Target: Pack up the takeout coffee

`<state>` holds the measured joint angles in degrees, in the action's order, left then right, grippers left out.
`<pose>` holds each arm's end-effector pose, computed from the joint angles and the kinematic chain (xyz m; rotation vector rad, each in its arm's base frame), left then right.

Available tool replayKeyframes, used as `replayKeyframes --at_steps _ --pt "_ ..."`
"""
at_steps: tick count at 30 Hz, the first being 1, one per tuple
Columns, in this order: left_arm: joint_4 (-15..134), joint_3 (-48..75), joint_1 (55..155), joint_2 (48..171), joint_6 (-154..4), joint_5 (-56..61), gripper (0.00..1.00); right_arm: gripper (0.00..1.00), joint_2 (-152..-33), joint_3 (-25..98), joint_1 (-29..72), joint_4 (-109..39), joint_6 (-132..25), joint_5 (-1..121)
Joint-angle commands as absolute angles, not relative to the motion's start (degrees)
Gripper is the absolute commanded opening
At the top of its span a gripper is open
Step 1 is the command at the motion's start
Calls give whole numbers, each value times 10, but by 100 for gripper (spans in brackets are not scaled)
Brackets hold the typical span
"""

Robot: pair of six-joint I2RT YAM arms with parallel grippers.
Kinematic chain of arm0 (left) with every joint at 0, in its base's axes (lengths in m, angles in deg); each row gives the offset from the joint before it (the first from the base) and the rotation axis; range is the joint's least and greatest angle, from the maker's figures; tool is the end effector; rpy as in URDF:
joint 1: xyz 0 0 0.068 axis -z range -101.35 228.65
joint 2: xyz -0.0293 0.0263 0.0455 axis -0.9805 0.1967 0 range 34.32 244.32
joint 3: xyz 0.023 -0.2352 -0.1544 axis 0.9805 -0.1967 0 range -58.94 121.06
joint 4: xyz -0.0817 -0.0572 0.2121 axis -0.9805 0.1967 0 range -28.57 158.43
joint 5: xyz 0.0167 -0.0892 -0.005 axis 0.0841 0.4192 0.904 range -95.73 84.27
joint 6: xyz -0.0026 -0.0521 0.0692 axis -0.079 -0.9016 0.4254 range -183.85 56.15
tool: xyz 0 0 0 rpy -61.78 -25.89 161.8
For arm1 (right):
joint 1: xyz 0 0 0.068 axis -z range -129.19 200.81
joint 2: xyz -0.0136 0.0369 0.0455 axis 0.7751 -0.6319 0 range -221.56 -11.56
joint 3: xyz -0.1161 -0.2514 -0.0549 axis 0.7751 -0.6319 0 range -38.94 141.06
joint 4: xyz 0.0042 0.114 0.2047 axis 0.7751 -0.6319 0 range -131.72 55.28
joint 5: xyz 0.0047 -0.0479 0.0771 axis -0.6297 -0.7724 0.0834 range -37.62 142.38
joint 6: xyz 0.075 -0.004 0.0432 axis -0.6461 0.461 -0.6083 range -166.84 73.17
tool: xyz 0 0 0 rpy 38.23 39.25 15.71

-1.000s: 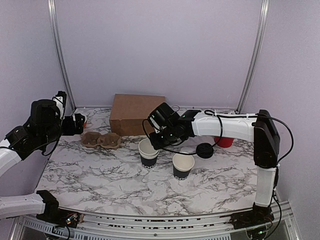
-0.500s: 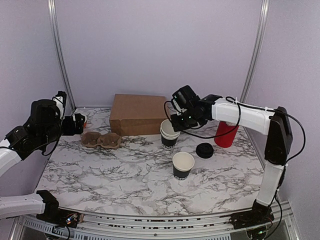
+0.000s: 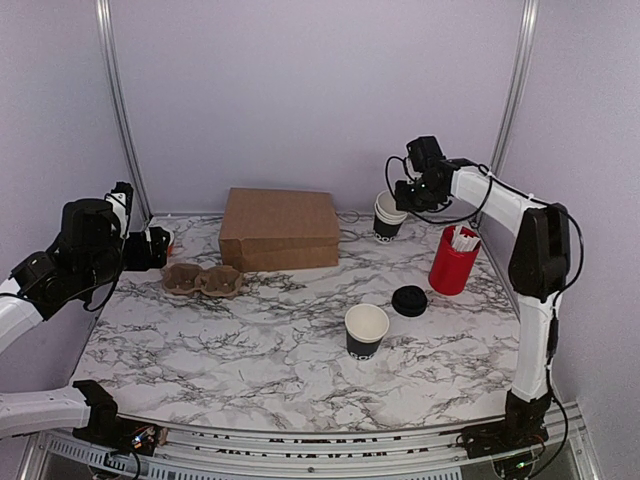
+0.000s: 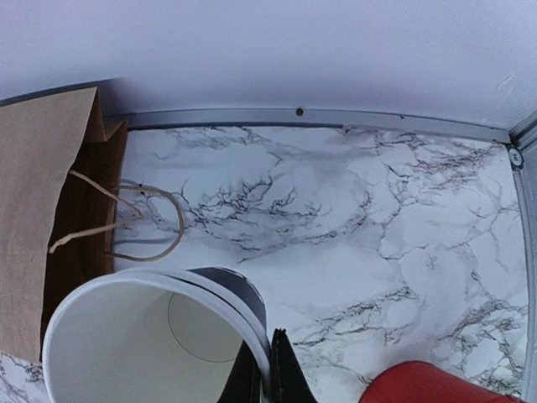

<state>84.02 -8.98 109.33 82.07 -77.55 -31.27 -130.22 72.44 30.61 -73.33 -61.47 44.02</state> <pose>0.1746 -0.0652 0.3345 -0.0153 1.8916 -0.0984 0.4517 0.1542 0.2783 -0.0448 2.3637 0.1216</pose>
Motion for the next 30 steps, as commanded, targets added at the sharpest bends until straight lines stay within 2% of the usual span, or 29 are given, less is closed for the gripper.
replayKeyframes --at_steps 1,7,16,24,30 --pt "838 -94 1091 815 -773 -311 99 4 -1372 816 316 -770 -605 484" --pt "838 -94 1091 814 -773 -312 99 7 -1412 832 323 -781 -607 508" --pt "838 -94 1091 817 -773 -310 99 37 -1378 812 323 -782 -602 490" --pt "838 -94 1091 818 -772 -305 99 50 -1306 773 315 -771 -593 463" --pt "838 -92 1091 821 -773 -293 99 65 -1214 685 277 -728 -587 430"
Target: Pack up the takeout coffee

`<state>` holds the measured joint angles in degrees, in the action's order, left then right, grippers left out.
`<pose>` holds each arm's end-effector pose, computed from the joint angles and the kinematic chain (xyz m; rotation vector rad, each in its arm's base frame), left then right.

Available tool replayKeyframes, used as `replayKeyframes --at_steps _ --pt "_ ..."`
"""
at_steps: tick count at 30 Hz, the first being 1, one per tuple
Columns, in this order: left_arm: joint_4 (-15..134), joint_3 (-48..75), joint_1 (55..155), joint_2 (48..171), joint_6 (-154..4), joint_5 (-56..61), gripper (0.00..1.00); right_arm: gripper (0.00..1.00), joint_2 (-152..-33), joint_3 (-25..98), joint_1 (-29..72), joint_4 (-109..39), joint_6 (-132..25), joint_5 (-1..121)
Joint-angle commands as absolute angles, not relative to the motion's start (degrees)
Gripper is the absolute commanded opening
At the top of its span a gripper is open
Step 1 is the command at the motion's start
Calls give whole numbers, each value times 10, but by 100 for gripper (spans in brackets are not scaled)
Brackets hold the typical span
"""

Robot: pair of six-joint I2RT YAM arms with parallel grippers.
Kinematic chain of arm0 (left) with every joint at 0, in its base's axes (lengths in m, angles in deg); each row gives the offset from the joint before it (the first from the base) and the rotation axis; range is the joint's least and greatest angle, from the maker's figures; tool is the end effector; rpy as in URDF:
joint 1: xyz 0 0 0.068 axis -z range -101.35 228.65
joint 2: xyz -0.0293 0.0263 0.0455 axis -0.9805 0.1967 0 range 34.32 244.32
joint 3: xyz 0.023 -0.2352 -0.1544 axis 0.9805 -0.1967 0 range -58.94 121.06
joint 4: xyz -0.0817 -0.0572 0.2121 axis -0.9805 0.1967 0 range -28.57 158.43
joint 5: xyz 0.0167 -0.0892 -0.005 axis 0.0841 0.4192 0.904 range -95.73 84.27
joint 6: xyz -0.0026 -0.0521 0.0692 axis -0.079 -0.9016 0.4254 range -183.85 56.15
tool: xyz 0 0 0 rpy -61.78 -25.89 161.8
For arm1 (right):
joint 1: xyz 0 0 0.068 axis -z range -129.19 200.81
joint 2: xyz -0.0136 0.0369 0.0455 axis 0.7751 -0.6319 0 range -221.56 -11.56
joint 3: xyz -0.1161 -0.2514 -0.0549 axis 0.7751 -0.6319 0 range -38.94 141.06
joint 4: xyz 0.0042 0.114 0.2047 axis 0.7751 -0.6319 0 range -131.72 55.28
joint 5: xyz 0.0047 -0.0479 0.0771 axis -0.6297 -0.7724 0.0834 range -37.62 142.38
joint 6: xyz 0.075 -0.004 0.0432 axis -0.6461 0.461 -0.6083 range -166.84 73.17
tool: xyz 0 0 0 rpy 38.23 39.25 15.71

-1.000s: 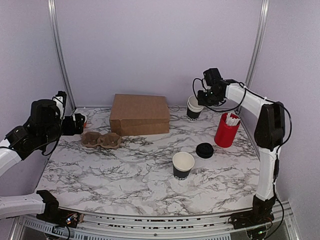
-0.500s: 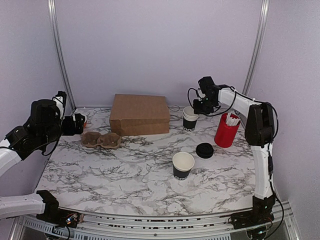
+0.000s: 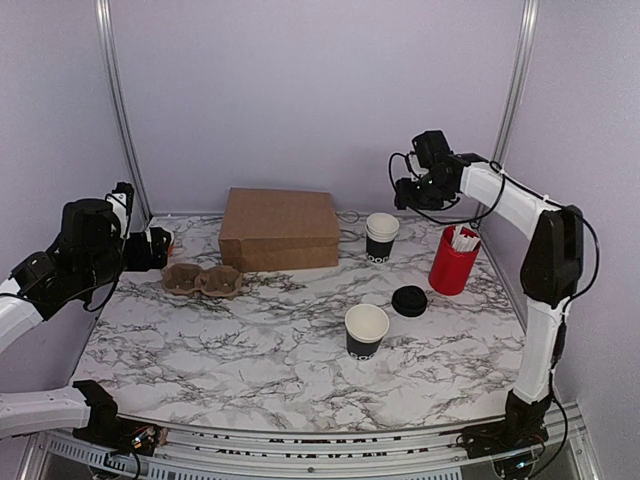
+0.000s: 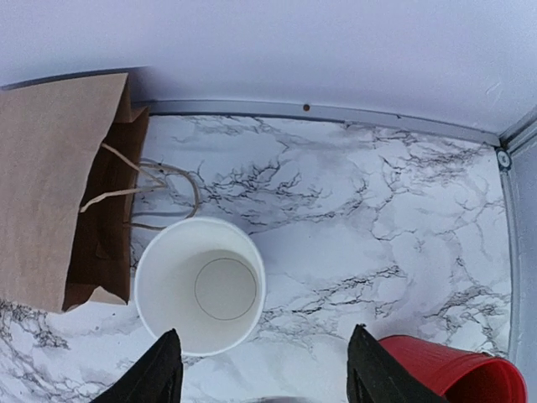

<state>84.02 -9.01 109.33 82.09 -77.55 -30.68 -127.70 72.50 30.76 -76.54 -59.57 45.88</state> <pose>0.1746 -0.0660 0.3342 -0.0081 1.8943 -0.1075 0.4387 0.1507 0.2924 -0.0980 2.3784 0.1380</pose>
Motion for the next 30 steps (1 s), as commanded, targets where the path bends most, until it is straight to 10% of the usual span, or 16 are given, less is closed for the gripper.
replayKeyframes --at_steps 1,16,30 --pt "838 -91 1091 821 -774 -290 99 67 -1199 668 270 -722 -587 426" --pt "841 -114 1118 817 -853 -212 99 95 -914 340 154 -622 -620 373" --pt "853 -116 1170 842 -832 -244 99 100 -809 117 60 -595 -763 316"
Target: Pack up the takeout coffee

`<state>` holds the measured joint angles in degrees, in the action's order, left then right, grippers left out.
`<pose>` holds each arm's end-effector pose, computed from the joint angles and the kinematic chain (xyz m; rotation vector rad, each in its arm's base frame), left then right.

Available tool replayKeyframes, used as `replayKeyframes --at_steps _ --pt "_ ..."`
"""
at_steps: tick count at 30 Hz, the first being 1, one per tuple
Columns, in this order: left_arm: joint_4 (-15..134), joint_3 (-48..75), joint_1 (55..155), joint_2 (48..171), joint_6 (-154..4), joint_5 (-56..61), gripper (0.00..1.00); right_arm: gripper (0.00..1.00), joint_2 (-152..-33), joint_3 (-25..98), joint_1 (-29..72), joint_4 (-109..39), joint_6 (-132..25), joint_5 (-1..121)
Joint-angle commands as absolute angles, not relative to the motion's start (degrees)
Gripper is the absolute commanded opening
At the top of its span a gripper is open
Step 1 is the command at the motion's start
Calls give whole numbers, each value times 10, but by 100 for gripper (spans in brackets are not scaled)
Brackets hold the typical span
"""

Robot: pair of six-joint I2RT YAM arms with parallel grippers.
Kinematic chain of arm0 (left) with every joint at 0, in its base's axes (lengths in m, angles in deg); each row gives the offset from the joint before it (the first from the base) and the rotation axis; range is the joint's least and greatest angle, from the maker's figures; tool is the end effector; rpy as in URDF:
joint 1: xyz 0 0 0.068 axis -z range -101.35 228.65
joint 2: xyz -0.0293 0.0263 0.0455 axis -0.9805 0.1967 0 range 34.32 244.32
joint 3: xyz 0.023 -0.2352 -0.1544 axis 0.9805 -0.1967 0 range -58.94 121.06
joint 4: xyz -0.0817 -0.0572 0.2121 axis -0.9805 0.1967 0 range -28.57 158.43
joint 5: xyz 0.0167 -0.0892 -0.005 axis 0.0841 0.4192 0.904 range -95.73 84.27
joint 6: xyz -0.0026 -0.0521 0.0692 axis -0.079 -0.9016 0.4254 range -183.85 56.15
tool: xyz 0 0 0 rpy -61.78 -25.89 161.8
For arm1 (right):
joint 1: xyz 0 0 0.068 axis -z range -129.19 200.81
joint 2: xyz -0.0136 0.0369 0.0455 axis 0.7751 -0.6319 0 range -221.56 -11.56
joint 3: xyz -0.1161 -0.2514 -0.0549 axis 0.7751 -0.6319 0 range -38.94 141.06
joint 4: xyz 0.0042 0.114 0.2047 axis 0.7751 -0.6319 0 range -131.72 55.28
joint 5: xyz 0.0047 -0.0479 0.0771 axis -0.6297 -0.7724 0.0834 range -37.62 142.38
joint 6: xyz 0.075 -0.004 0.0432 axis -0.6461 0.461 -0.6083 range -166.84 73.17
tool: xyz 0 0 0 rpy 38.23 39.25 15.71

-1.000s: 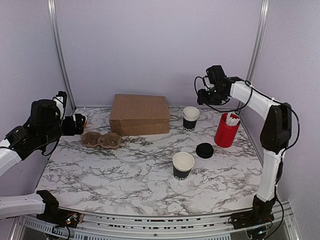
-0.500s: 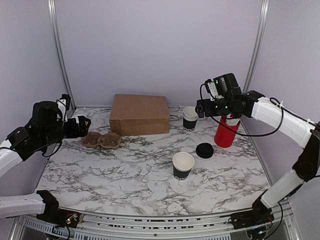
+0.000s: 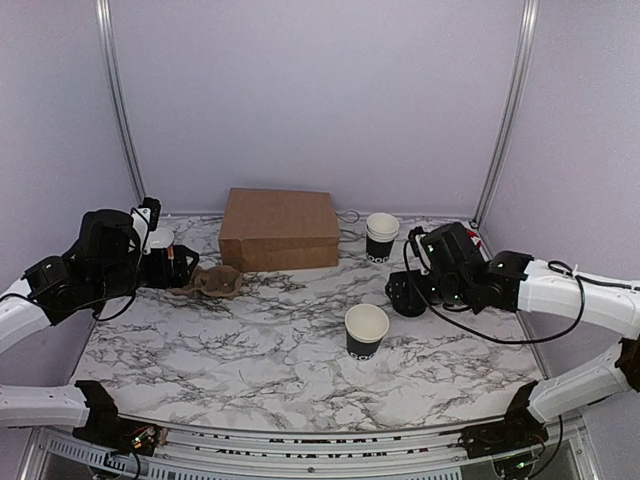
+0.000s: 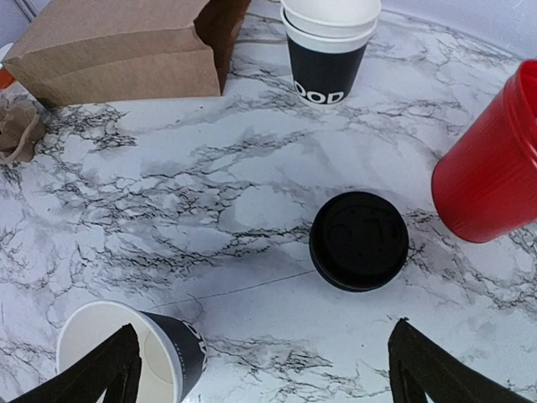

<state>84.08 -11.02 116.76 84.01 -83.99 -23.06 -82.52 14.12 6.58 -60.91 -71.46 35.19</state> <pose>0.1671 -0.1020 0.3147 0.1175 1.9907 -0.3579 0.2023 0.1651 0.2606 -0.2473 2.2991 0.2647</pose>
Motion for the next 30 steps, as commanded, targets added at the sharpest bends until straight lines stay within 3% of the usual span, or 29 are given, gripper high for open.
replayKeyframes --at_steps 1,10,20,30 --pt "854 -116 1170 842 -831 -245 99 100 -805 110 60 -597 -764 313" --pt "857 -115 1170 839 -830 -258 99 100 -814 81 62 -632 -765 280" --pt "861 -116 1169 831 -832 -258 99 100 -903 74 144 -550 -717 355" --pt "861 -116 1170 826 -833 -260 99 99 -1006 125 180 -513 -673 352"
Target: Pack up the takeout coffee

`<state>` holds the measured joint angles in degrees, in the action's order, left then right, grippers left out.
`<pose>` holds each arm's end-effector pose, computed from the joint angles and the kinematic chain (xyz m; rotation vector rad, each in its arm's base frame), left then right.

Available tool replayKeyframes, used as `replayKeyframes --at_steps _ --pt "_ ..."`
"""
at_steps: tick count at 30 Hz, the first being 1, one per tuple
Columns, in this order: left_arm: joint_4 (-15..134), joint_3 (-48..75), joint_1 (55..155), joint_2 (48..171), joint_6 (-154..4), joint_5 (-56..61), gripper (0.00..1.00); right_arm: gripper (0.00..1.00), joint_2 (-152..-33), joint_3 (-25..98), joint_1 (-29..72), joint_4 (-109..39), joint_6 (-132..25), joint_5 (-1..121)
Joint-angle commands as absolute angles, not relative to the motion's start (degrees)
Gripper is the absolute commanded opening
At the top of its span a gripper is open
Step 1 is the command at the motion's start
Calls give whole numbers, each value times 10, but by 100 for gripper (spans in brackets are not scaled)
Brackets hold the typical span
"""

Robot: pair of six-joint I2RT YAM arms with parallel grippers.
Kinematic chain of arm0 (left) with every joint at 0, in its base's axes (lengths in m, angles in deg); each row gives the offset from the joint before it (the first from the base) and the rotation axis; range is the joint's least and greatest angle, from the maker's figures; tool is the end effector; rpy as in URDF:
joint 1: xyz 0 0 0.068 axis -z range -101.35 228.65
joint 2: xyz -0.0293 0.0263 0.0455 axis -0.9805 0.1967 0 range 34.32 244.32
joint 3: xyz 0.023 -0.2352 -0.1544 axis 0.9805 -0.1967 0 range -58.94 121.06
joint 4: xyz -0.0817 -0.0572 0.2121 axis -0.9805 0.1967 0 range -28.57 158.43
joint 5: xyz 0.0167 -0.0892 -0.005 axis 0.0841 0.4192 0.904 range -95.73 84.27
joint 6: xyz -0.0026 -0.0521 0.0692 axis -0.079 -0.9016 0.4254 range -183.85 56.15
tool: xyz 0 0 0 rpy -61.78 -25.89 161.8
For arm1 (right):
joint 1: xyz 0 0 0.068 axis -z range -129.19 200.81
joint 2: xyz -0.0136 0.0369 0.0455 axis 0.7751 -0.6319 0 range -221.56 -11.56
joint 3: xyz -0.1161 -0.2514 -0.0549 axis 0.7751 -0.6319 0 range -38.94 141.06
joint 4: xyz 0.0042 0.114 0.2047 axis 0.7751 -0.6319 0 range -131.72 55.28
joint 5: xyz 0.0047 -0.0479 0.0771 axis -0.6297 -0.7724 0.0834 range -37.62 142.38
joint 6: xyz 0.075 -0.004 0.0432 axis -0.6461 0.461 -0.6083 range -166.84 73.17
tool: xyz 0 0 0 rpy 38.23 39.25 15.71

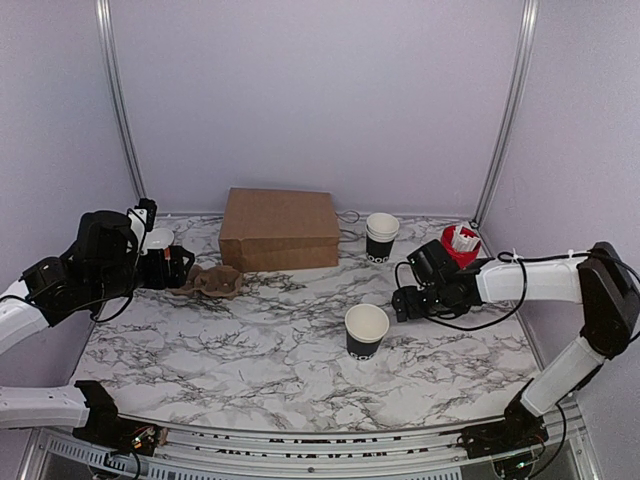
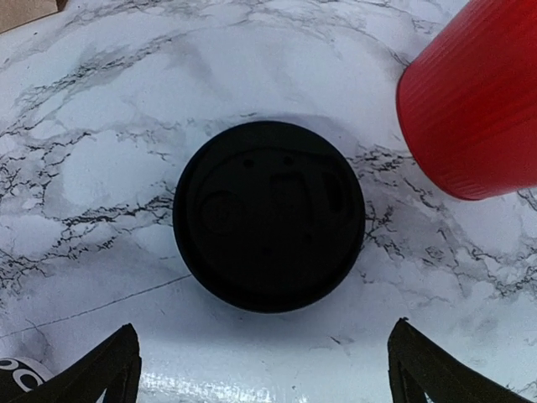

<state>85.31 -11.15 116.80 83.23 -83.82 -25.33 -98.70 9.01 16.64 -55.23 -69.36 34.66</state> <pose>0.1649 -0.0968 0.3138 0.0978 1.9915 -0.3139 0.2494 0.1410 0.1701 -0.1507 2.5321 -0.0220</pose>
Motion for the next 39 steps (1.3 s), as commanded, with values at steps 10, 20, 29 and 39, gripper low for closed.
replayKeyframes --at_steps 10,20,29,39 --pt "861 -116 1169 825 -833 -261 99 88 -1083 170 195 -497 -656 346" --pt "861 -115 1169 830 -832 -261 99 84 -1083 170 206 -486 -663 348" --pt "861 -115 1169 834 -831 -260 99 84 -1112 185 230 -466 -656 379" --pt "860 -115 1169 834 -832 -259 99 77 -1124 187 231 -470 -658 394"
